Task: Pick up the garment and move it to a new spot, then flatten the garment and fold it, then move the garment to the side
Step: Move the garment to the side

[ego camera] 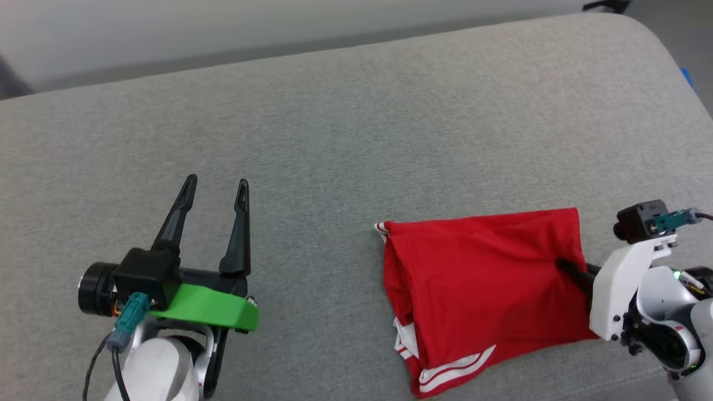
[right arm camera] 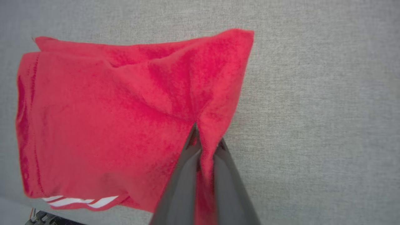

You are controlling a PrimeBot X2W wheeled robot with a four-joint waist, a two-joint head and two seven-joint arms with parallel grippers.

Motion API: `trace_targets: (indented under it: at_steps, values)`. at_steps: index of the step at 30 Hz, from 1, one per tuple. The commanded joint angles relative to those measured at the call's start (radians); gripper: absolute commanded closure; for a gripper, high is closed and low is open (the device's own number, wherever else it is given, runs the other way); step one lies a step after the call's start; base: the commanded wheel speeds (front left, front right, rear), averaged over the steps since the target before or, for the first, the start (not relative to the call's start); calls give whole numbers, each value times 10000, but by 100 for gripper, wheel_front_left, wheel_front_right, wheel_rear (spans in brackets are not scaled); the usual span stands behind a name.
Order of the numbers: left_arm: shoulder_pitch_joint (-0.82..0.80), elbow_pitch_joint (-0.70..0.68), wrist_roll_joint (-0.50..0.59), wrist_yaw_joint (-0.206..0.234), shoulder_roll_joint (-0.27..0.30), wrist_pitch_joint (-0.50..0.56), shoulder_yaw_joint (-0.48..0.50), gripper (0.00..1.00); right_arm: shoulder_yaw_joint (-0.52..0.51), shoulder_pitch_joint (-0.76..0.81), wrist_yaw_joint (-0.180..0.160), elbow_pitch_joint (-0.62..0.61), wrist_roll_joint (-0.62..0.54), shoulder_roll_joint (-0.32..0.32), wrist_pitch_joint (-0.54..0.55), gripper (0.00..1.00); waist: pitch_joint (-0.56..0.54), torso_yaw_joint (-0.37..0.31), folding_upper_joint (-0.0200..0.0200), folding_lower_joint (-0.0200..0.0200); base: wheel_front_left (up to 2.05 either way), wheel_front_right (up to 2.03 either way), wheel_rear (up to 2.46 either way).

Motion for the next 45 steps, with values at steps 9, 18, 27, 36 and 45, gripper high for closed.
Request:
trace_targets:
  at_steps: [9,18,27,36,45]
  values:
    - [-1194,-1112,636,-297,771,914,-233,0,-702,-2352,-9,1518,-178,-812,-1153,100,2588,-2314,-1,0,0,0,0]
    - [-2414,-1926,1103,-681,1134,1585,-577,0,-1637,-4626,-9,3920,-199,-1980,-2288,100,4200,-1762,-1,0,0,0,0]
    - [-3090,-2249,1217,-781,1101,1662,-716,0,-2171,-5995,-9,6013,-799,-2368,-3469,100,4936,-1215,-1,0,0,0,0]
    - [-3153,-1857,1073,-703,866,1273,-839,0,-2747,-6549,-9,8007,-2409,-1989,-6467,0,4594,-841,-1,0,0,0,0]
    - [-2521,-916,592,-375,293,400,-794,0,-3782,-6107,-9,8252,-3836,-1851,-8348,0,3243,-252,-1,0,0,0,0]
